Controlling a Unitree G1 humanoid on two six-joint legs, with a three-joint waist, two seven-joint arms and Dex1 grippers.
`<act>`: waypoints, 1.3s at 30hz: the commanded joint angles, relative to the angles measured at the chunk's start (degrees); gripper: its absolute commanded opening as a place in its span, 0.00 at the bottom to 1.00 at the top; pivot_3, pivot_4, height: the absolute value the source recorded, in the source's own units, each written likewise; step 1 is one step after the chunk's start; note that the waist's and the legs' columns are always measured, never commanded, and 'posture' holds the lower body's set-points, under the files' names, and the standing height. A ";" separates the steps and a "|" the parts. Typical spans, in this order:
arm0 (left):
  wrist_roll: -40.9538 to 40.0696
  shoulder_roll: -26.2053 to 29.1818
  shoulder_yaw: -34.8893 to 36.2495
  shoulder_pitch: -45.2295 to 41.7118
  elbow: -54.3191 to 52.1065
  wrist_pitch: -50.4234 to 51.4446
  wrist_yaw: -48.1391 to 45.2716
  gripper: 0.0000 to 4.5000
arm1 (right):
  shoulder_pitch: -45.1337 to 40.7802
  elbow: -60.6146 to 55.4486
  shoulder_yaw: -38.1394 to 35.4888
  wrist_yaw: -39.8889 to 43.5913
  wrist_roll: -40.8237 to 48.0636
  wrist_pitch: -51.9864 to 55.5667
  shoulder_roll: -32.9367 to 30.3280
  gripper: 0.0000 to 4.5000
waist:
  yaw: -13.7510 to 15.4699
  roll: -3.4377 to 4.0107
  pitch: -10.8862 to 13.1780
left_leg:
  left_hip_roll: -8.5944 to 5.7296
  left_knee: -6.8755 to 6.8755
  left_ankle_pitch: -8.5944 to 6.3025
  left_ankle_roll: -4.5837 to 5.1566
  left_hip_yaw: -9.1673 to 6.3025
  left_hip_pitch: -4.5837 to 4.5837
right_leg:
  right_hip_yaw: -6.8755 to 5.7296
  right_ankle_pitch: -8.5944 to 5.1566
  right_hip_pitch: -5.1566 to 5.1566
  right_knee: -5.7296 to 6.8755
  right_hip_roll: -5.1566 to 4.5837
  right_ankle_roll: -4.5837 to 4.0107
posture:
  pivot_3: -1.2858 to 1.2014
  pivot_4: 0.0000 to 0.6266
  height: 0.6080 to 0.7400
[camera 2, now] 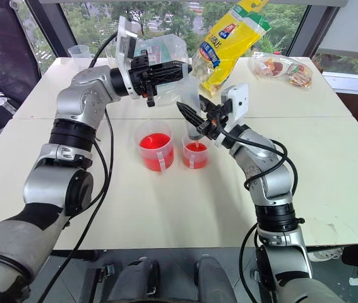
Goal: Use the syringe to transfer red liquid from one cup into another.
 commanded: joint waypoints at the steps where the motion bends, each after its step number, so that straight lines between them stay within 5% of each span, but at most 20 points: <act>1: 0.69 -3.15 -5.09 1.84 -2.17 2.33 -2.61 0.01 | -5.73 -4.94 -1.88 -0.95 2.16 -1.31 0.49 0.31 | 0.00 0.00 0.00 | 0.00 0.00 0.00 0.00 0.00 0.00 | 0.00 0.00 0.00 0.00 0.00 0.00 | 0.52 0.24 1.00; 8: 0.20 -1.98 -3.69 1.70 -3.50 3.64 -0.65 0.01 | -4.04 -4.57 -1.27 -0.72 2.07 -0.80 1.10 0.31 | 0.00 0.00 0.00 | 0.00 0.00 0.00 0.00 0.00 0.00 | 0.00 0.00 0.00 0.00 0.00 0.00 | 0.52 0.24 1.00; 11: -0.85 0.33 -2.00 1.67 -5.72 5.39 0.32 0.21 | -2.31 -4.25 -0.42 -0.33 1.76 -0.88 1.70 0.31 | -0.05 0.00 0.00 | 0.00 0.00 0.00 0.00 0.00 0.00 | 0.00 0.00 0.00 0.00 0.00 0.00 | 0.52 0.24 1.00; 18: -3.74 7.61 1.63 5.04 -15.47 9.48 3.23 0.98 | -1.03 -3.41 -0.16 0.16 1.39 -0.77 2.41 0.31 | -0.07 0.01 -0.01 | 0.03 0.00 0.01 -0.02 -0.01 0.02 | 0.02 0.00 -0.02 0.06 -0.01 0.00 | 0.52 0.24 1.00; 30: -10.18 17.44 4.70 18.09 -35.51 19.41 8.71 0.99 | -5.41 -3.71 -2.49 -1.82 3.37 3.86 -0.08 0.31 | -0.08 0.01 -0.01 | 0.02 0.06 0.01 -0.02 -0.04 0.03 | 0.03 0.00 0.03 0.10 -0.08 0.00 | 0.52 0.24 1.00; 39: -15.37 18.63 5.40 27.30 -47.74 24.38 14.39 0.99 | -23.78 8.42 -11.18 -13.74 7.93 38.62 -13.01 0.31 | 0.24 0.01 -0.01 | 0.02 0.04 0.00 0.00 -0.07 0.02 | 0.00 0.00 0.04 0.14 -0.15 -0.01 | 0.52 0.24 1.00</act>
